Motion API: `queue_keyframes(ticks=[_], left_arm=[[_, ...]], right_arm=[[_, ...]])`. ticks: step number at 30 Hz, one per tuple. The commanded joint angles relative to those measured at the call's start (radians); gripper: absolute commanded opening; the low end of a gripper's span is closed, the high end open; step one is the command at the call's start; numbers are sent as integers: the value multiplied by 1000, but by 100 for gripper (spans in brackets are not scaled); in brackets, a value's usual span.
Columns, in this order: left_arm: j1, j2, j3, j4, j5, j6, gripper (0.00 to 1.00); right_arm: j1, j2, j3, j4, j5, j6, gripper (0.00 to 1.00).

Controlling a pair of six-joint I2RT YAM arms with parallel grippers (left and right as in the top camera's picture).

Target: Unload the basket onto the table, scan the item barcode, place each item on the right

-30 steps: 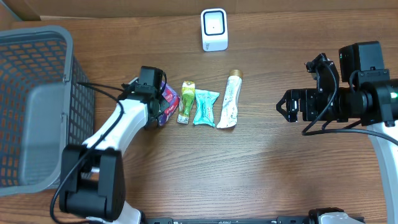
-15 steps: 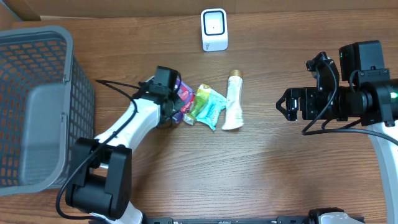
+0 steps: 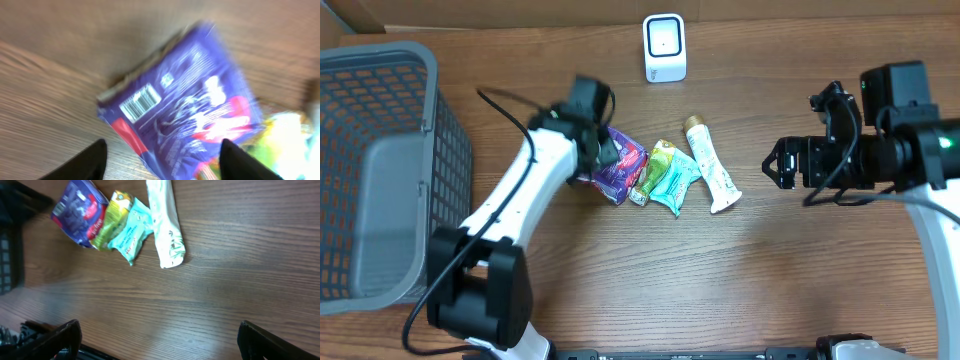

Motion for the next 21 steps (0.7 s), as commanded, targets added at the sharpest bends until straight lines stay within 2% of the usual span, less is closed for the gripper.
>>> queue_keyframes(ticks=[1,6,12,21], left_arm=[[24,-99,208,-92,-46,167,68],[26,-162,411,-202,21,323,82],[26,-249,516,-225,63,501,85],[64,-326,559,-353,60,502,100]], right_arm=[[5,55,15,9,-9,-53,100],[5,144,15,32,-96,-167,98],[5,260,-2,89,-136,-314,92],[5,448,-3,164,-185,-325,89]])
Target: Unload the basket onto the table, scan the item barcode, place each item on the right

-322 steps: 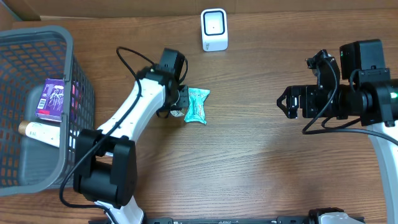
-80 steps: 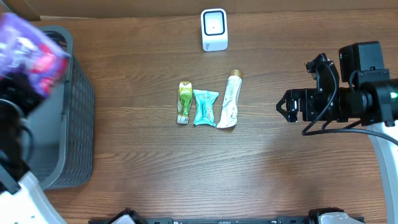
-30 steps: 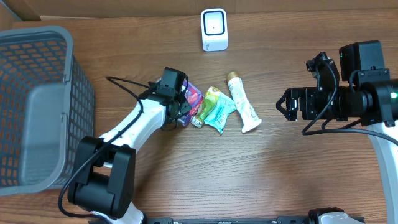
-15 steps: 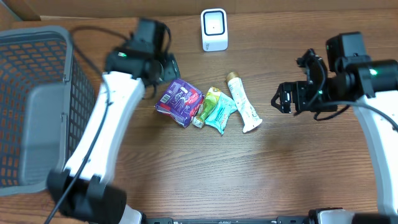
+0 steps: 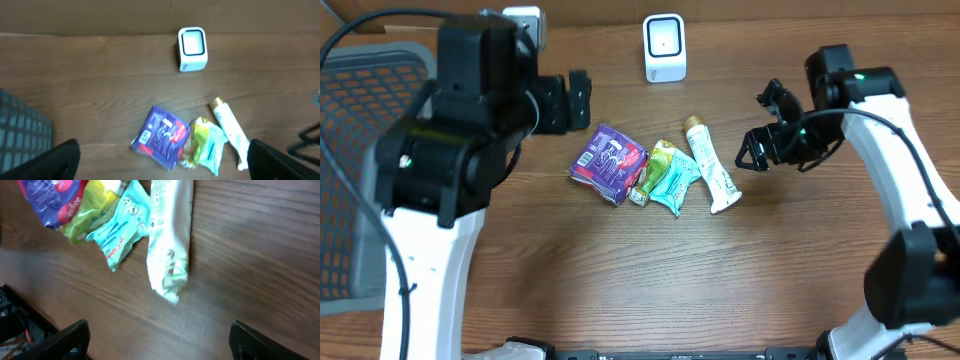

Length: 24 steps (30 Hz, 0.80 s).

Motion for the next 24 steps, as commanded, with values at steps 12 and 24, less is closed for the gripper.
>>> queue_keyframes(ticks=[12,24], left_arm=[[189,121,6,-20,0,70,99],[245,224,6,-31,114,139,99]], right_arm=[[71,202,-2,133,-65,-7,88],[80,282,-26,167,-26,-36,79]])
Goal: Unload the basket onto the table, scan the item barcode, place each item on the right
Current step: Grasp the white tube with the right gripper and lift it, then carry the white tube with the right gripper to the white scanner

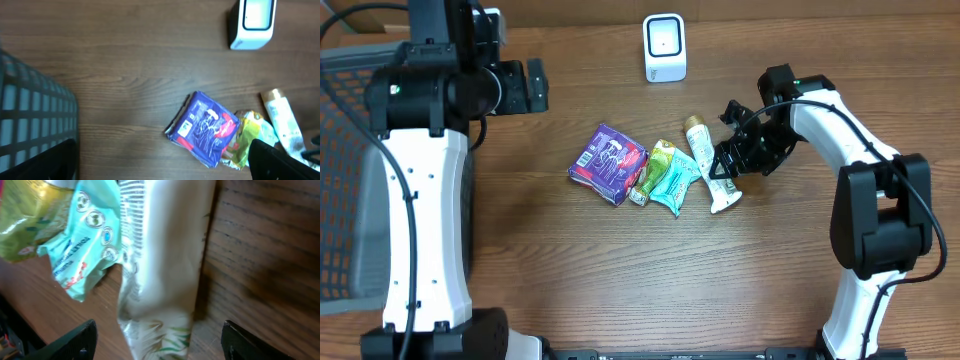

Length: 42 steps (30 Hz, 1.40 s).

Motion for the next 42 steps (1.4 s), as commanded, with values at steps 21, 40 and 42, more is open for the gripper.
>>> queue_keyframes(ticks=[21,40,42], left_arm=[[5,30,6,4,27,26,100],[5,30,6,4,27,26,100],[5,30,6,4,27,26,100]], right_arm=[[-5,4,-187,190,-124,140,4],[-9,-372,239,-41,-509,191,4],[-9,-418,256,-40,-547,195,4]])
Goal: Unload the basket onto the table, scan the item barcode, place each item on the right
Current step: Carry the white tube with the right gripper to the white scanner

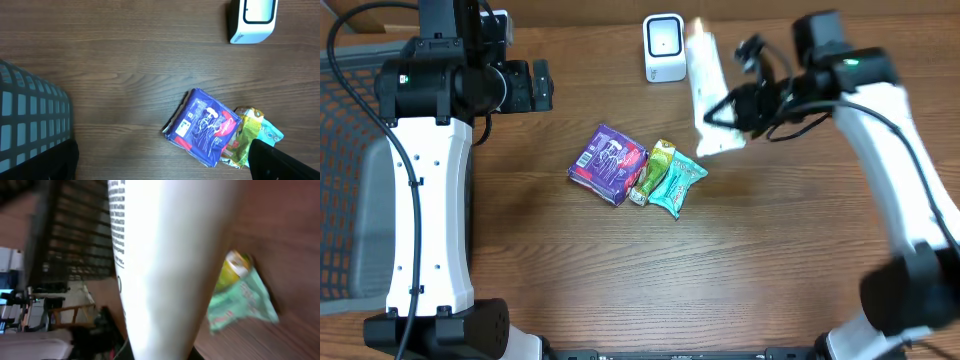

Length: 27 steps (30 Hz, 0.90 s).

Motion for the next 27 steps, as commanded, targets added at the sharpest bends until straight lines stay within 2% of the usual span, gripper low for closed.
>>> queue_keyframes(ticks=[1,8,12,13,14,16,19,22,27], left_arm=[[5,0,6,-2,15,23,100],[5,0,6,-2,15,23,100],[5,0,6,-2,15,23,100],[5,0,6,-2,15,23,100],[5,0,6,-2,15,23,100],[5,0,6,-2,15,23,100],[5,0,6,-2,15,23,100],[5,0,6,-2,15,23,100],[5,0,6,-2,15,23,99]], right_arm=[[-3,-124,58,1,-160,14,4],[-3,-206,58,-20,-230,14,4],[-1,-208,58,-23,-169,51,4],[2,-208,58,-14,-98,92,4],[19,-208,58,9,57,189,4],[65,-208,58,37,284,292,4],[171,-206,59,74,638,382,4],[255,-193,59,108,926,416,4],[322,-112,58,216,1238,365,4]])
